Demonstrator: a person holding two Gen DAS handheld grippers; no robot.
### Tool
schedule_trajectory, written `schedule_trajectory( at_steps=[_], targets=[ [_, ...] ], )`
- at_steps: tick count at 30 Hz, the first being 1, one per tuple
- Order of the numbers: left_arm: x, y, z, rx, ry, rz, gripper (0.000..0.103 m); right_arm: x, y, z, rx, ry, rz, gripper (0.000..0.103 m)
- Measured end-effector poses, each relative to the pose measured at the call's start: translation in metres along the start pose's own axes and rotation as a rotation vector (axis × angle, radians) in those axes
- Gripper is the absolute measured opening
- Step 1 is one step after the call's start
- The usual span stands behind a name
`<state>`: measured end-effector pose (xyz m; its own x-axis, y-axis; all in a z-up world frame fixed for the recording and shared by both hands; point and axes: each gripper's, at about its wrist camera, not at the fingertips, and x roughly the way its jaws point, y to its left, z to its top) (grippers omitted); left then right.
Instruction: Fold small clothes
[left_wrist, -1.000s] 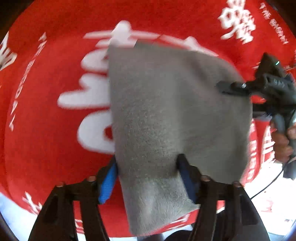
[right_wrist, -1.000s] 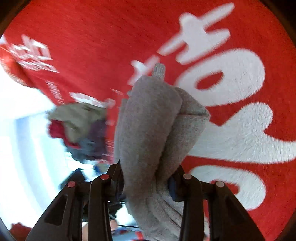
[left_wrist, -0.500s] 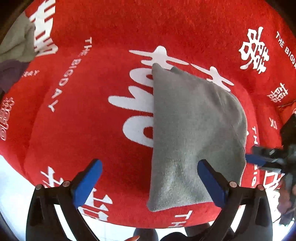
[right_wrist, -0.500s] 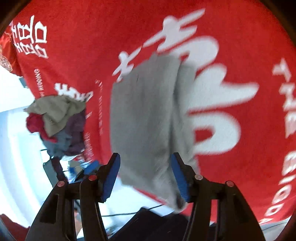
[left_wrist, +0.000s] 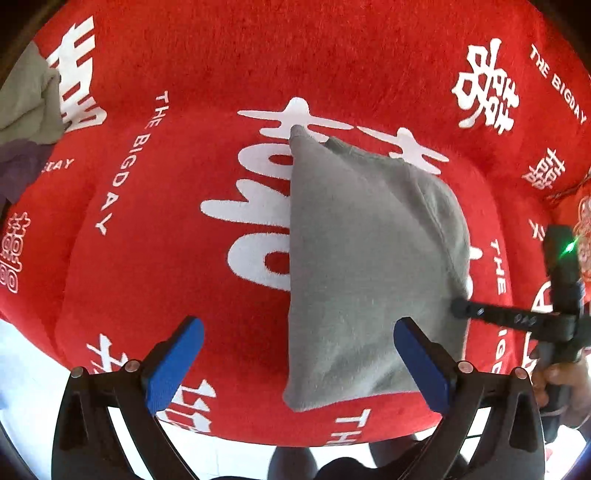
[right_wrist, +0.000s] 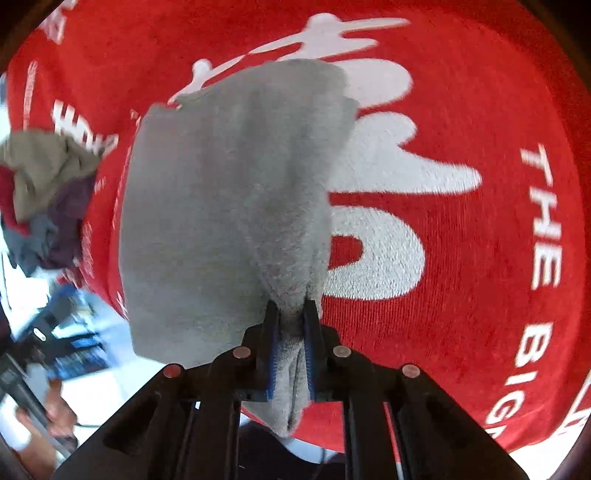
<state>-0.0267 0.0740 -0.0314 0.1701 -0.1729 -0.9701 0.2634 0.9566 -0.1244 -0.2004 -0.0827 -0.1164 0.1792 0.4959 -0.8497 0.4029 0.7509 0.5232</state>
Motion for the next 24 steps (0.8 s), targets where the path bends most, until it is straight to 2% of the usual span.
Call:
schedule_trajectory(
  at_steps=[1, 2, 3, 6, 9, 11, 14, 16, 17, 21, 24],
  targets=[
    [-0.001, -0.001, -0.002, 0.007, 0.001, 0.001, 0.103, -0.004, 0.0, -0.002, 0.01, -0.006, -0.018, 0.032],
    [-0.001, -0.001, -0.003, 0.011, 0.006, 0.004, 0.103, -0.007, 0.0, -0.005, 0.017, -0.004, -0.057, 0.048],
    [-0.002, -0.001, -0.003, 0.013, 0.013, 0.008, 0.103, -0.011, 0.0, -0.008, 0.017, -0.002, -0.074, 0.051],
    [-0.002, -0.003, -0.004, 0.011, 0.031, 0.03, 0.103, -0.033, 0.013, -0.016, -0.018, -0.04, -0.096, 0.051],
    [0.001, -0.005, -0.005, 0.011, 0.055, 0.056, 0.103, -0.049, 0.043, -0.02, -0.109, -0.108, -0.06, 0.05],
    [0.006, -0.007, -0.006, 0.015, 0.082, 0.076, 0.103, -0.041, 0.062, -0.017, -0.158, -0.105, -0.048, 0.05],
    [0.01, -0.009, -0.009, 0.018, 0.105, 0.098, 0.103, -0.012, 0.068, -0.013, -0.2, -0.047, -0.077, 0.05],
    [0.011, -0.009, -0.011, 0.022, 0.116, 0.118, 0.103, 0.013, 0.06, -0.01, -0.193, 0.008, -0.126, 0.043],
    [0.011, -0.01, -0.012, 0.025, 0.123, 0.131, 0.103, 0.015, 0.053, -0.011, -0.174, 0.011, -0.118, 0.037],
    [0.009, -0.011, -0.014, 0.041, 0.139, 0.137, 0.103, -0.007, 0.046, -0.018, -0.094, -0.016, -0.078, 0.04],
    [0.004, -0.014, -0.013, 0.043, 0.144, 0.132, 0.103, -0.024, 0.041, -0.025, -0.066, -0.02, -0.117, 0.045]
  ],
)
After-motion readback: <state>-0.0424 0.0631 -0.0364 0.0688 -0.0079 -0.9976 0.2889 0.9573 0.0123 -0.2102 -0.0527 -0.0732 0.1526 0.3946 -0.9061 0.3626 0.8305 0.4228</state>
